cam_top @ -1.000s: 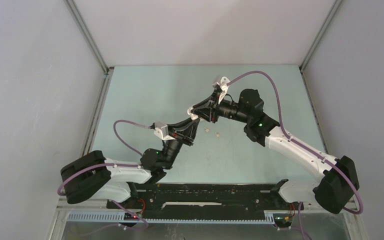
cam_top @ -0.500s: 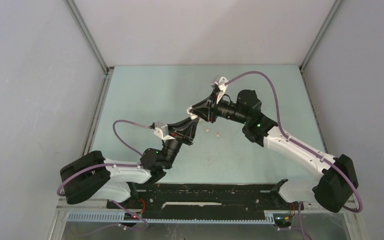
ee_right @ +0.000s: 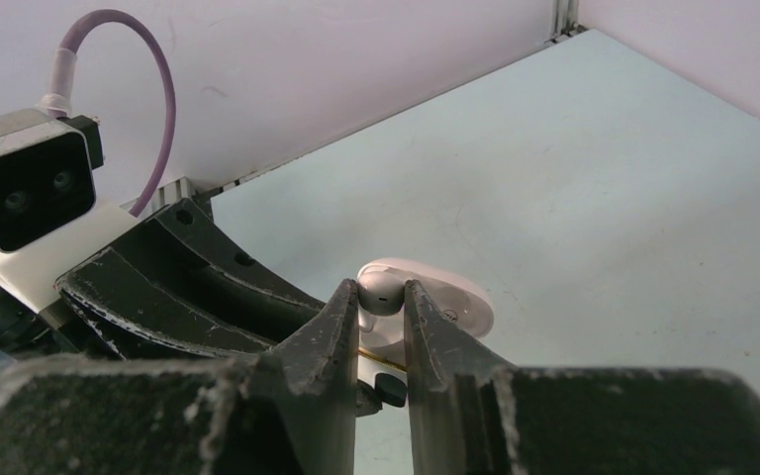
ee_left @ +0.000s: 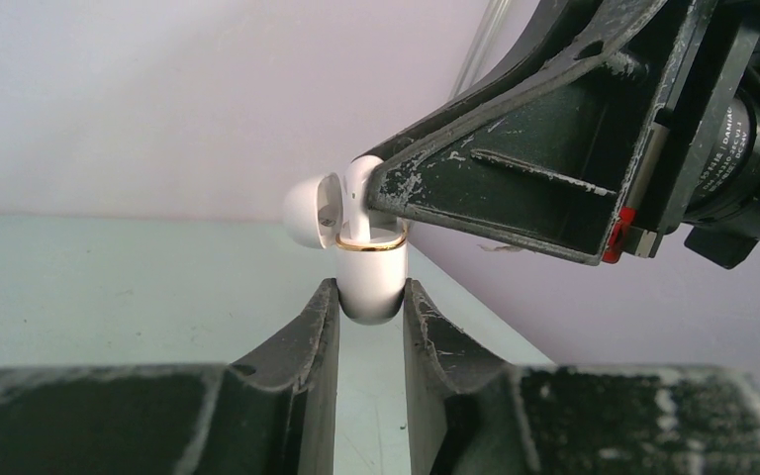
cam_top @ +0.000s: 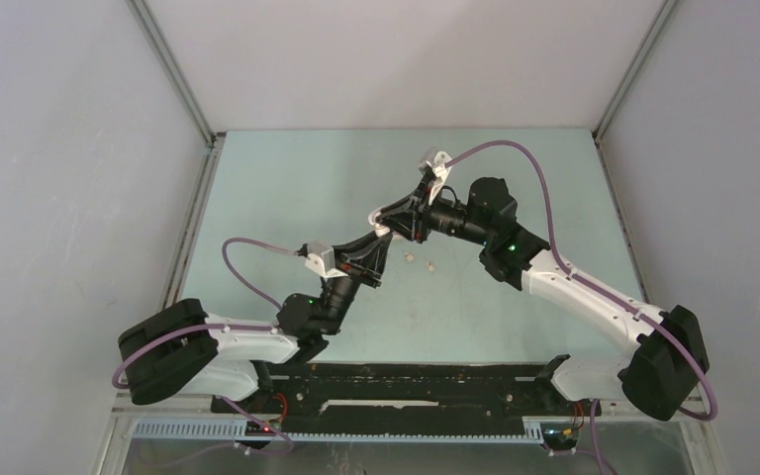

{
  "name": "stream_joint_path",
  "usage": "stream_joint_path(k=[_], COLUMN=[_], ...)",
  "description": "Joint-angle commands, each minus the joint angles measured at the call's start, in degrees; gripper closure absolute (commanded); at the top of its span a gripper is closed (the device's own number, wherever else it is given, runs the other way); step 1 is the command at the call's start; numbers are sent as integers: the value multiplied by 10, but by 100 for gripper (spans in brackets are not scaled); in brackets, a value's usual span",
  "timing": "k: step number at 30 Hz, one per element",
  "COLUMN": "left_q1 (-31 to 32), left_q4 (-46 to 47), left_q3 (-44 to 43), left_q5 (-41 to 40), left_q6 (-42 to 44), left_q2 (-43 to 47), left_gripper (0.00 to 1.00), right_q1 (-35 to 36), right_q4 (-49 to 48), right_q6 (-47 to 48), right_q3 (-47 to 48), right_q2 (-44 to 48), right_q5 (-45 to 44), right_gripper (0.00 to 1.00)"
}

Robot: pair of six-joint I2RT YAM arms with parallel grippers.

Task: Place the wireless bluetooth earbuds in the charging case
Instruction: Place the earbud in the charging case.

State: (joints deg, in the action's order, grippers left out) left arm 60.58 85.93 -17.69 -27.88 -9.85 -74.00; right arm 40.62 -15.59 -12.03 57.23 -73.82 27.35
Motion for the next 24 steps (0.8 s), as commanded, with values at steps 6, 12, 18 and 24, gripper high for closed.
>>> stream_joint_path(k=[6,12,18,24], left_q1=[-2,-2,-2,-3], left_q4=[52,52,52,52], left_q3=[1,5,2,4], left_q5=[5,10,23,29], left_q6=[32,39,41,48], left_q2=[19,18,8,-1], left_gripper=[100,100,100,100], right_q1=[-6,-7,-8,-37], right_q4=[4,2,13,65], right_q6=[10,10,13,-11], right_q3=[5,5,13,76], right_q2=[-3,-3,-3,6], right_q5=[-7,-6,10,57], right_gripper=[74,66,49,49])
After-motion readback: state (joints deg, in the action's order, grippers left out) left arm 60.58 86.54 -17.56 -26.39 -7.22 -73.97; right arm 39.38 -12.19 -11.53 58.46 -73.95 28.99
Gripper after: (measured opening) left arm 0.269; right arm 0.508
